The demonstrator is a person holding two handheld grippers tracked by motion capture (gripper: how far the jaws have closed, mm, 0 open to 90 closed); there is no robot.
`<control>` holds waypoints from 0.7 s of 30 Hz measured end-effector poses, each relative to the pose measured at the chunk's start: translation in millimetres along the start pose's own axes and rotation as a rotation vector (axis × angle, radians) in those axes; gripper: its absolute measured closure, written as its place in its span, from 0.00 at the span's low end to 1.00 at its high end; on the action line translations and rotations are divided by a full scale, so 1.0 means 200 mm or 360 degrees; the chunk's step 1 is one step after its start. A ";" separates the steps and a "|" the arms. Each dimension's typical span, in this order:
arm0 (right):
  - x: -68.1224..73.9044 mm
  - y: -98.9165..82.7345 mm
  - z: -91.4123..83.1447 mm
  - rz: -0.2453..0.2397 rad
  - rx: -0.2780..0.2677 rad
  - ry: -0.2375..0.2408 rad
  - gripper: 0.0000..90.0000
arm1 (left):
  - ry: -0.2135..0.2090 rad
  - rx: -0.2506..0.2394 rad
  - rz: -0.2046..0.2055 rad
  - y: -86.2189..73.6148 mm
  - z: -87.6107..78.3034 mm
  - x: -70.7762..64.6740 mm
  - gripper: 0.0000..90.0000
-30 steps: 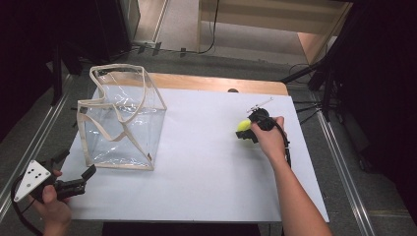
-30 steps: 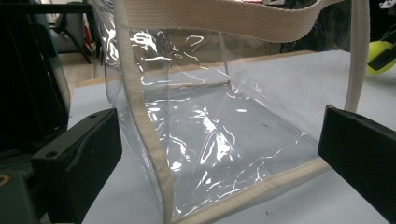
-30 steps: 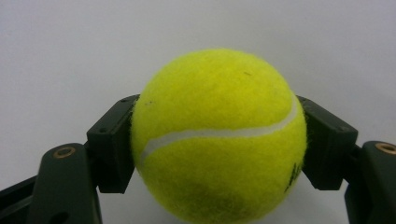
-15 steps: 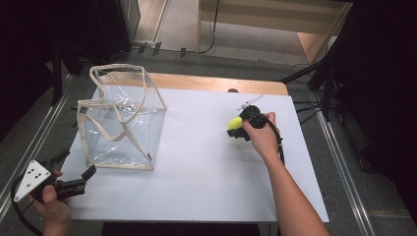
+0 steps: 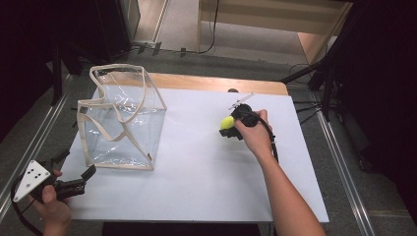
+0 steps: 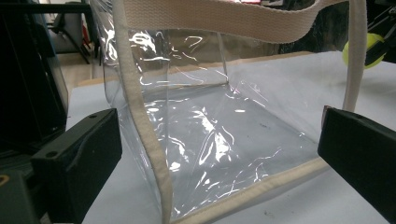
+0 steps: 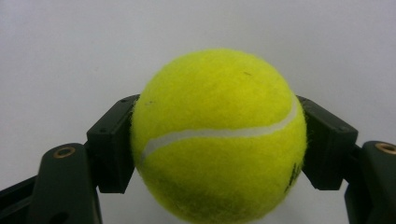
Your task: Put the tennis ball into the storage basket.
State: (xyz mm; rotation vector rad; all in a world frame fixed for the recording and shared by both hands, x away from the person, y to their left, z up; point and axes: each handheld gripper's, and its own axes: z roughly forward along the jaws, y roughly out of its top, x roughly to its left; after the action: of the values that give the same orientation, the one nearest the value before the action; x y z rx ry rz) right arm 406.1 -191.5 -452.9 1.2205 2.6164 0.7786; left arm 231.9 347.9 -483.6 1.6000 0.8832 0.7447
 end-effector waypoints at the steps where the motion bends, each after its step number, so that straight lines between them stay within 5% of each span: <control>1: 0.00 0.00 0.00 0.0000 0.0000 0.0000 0.26 | -0.0001 0.0000 0.0000 0.00 0.00 0.00 0.00; 21: 0.13 0.13 0.07 -0.0111 -0.0016 0.0065 0.26 | 0.0004 -0.0002 -0.0005 0.00 0.00 0.00 0.00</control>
State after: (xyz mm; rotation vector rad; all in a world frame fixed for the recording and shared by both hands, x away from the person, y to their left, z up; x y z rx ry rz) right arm 410.7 -153.0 -448.8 1.1158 2.6683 0.8109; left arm 231.9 348.2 -483.4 1.5969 0.8868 0.7450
